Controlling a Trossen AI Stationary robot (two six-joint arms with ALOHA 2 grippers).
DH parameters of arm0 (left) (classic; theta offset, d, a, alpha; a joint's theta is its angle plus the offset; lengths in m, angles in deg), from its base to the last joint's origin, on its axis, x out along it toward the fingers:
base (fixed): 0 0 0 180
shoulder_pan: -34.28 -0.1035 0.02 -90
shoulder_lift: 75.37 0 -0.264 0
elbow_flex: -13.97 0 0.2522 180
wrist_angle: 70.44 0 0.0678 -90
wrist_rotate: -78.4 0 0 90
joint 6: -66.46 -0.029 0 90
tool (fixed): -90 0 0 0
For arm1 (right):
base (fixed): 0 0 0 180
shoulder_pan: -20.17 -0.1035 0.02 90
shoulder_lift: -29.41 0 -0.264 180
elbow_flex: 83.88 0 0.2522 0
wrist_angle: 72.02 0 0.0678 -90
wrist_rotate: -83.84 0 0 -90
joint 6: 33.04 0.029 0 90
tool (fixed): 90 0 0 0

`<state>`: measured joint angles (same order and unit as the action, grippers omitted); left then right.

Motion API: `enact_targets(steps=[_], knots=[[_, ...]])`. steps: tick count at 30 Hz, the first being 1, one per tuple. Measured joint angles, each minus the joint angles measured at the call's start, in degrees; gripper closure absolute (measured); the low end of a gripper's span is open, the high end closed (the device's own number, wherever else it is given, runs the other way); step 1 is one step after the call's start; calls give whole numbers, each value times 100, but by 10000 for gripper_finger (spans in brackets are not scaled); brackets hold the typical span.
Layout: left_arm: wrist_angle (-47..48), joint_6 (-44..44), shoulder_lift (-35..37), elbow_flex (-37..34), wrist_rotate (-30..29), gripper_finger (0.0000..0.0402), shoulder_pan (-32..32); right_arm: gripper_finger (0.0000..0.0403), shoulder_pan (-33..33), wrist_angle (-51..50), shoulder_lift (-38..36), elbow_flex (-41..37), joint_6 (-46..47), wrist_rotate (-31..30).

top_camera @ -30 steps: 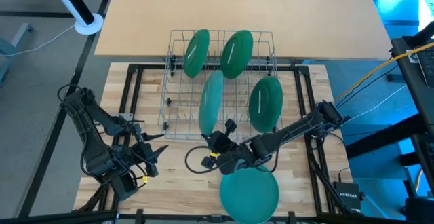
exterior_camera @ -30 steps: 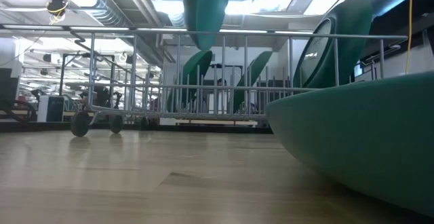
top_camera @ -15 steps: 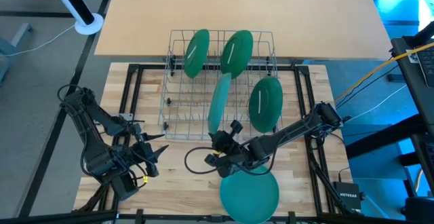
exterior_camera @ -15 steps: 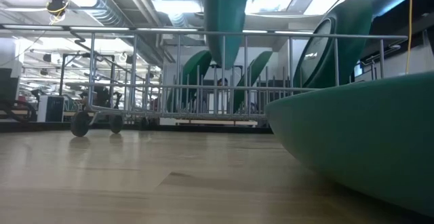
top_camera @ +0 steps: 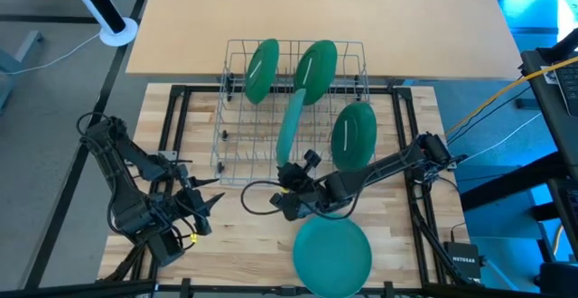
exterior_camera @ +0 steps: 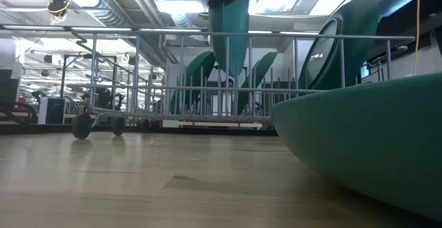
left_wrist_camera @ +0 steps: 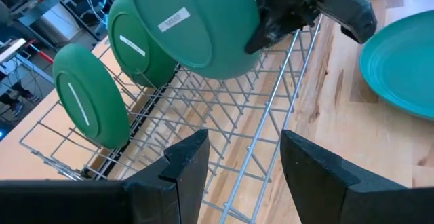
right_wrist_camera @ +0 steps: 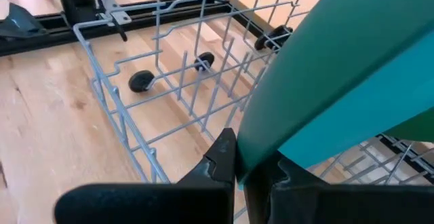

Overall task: Sort dishes
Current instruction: Put the top light green plate in the dish rack

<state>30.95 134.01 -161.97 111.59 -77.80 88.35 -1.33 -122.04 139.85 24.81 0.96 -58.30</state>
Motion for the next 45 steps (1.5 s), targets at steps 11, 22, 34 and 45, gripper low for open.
enact_targets(steps=[11,22,34,45], knots=[[-2,40,0,0,-1,229,1,393,53,-545,0,8,562,417],[-6,76,0,0,1,229,3,393,57,-955,40,9,1241,928],[-2,70,0,0,-2,229,2,393,-30,-1156,-53,187,-234,862],[-4,381,0,0,-2,229,2,393,20,-2229,-184,640,-1197,975]])
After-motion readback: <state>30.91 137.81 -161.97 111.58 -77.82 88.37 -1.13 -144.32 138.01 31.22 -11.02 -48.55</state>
